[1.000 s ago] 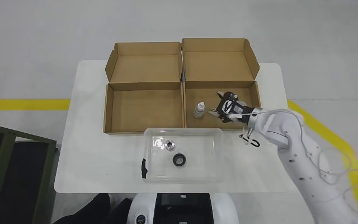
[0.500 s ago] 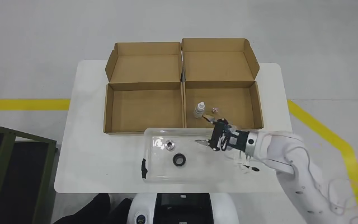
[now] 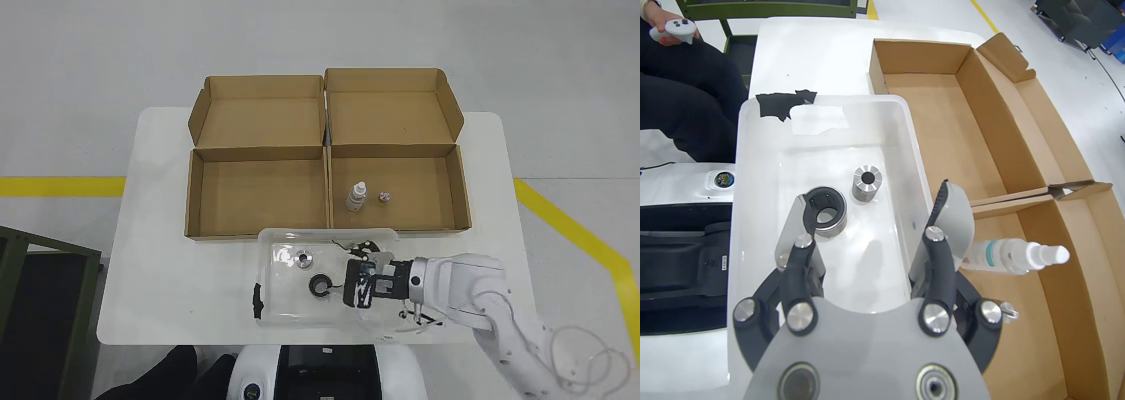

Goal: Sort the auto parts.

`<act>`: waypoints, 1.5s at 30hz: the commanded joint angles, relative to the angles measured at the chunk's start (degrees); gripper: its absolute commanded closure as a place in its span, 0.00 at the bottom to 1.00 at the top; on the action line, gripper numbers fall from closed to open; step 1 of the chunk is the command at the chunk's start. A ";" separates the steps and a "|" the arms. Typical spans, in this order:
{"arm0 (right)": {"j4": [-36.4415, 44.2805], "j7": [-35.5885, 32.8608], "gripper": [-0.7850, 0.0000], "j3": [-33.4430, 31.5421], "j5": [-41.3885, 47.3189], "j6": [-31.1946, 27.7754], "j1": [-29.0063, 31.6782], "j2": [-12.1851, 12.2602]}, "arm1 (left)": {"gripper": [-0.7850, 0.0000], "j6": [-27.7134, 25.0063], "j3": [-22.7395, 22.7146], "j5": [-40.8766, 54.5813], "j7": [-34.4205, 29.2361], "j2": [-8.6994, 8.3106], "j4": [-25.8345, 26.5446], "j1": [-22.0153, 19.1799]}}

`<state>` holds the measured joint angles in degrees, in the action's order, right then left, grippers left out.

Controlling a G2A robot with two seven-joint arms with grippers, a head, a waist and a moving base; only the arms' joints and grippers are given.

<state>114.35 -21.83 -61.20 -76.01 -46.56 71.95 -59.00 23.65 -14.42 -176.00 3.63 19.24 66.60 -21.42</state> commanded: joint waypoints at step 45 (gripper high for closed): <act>-15.08 2.42 0.84 14.86 -4.84 1.12 -8.50 -3.70 | 0.00 0.00 0.00 0.00 0.00 0.00 0.00 0.00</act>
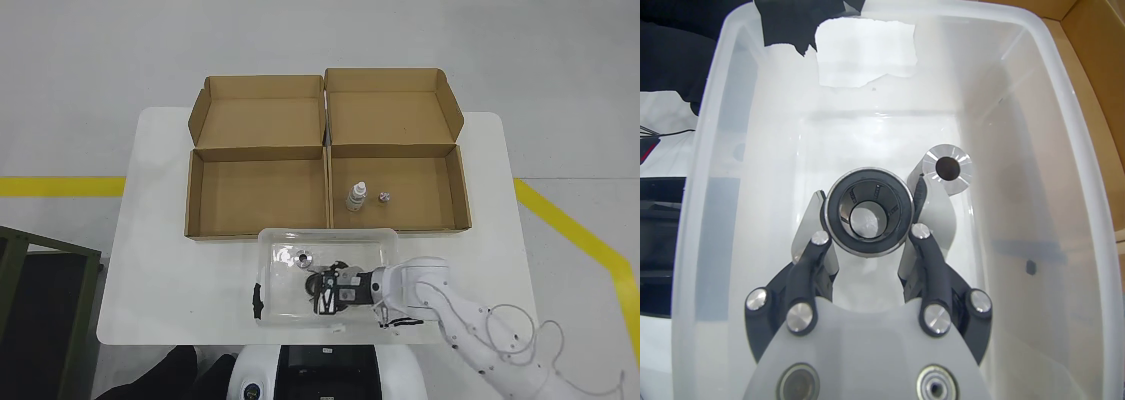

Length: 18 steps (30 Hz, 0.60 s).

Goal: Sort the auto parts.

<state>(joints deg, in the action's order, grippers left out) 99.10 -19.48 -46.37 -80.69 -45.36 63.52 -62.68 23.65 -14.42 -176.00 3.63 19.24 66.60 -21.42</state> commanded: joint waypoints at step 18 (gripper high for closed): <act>7.09 3.71 1.00 -6.35 8.23 -2.45 1.69 1.02 | 0.00 0.00 0.00 0.00 0.00 0.00 0.00 0.00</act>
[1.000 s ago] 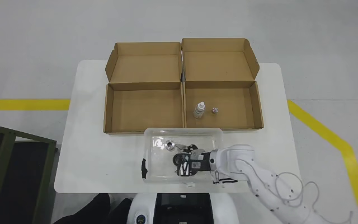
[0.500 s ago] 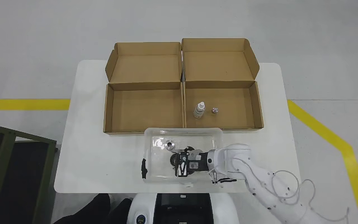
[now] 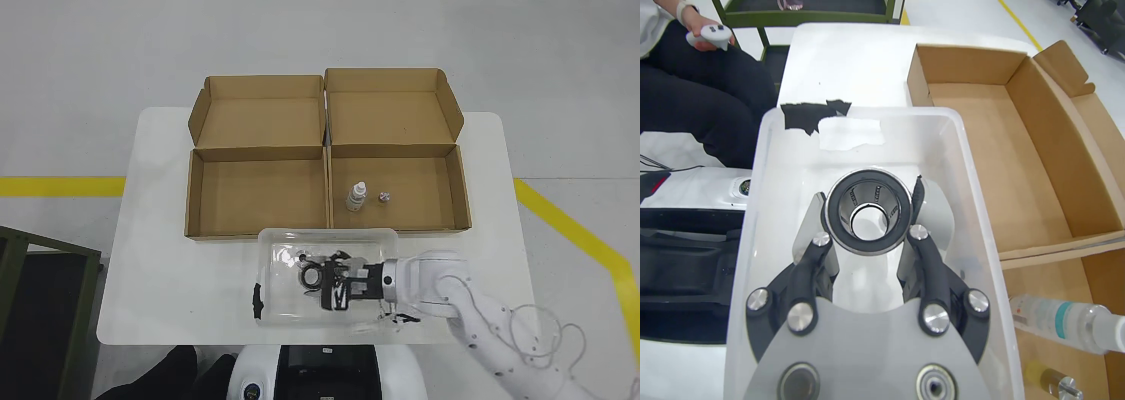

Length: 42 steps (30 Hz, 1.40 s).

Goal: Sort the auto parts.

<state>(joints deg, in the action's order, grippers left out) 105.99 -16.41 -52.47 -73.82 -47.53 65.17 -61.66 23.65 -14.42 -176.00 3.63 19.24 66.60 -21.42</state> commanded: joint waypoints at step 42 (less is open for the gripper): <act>7.80 17.23 1.00 -15.46 19.38 1.74 -1.50 0.09 | 0.00 0.00 0.00 0.00 0.00 0.00 0.00 0.00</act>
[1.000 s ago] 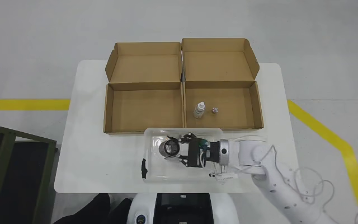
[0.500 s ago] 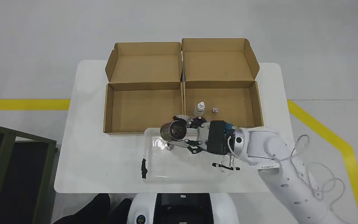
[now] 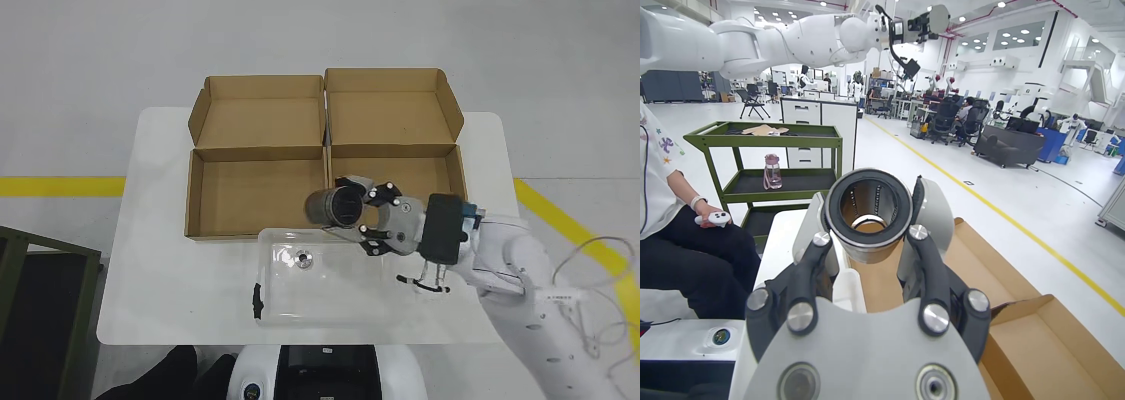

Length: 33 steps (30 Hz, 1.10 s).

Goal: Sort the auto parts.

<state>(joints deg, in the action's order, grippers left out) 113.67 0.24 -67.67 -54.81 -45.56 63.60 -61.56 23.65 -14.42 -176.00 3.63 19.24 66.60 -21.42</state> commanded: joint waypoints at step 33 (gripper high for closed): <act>-10.29 -10.00 1.00 13.91 -5.52 0.78 -9.37 -2.85 | 0.00 0.00 0.00 0.00 0.00 0.00 0.00 0.00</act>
<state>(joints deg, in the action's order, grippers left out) 104.51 -9.35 -54.55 -60.25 -45.15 54.81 -64.20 23.65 -14.42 -176.00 3.63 19.24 66.60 -21.42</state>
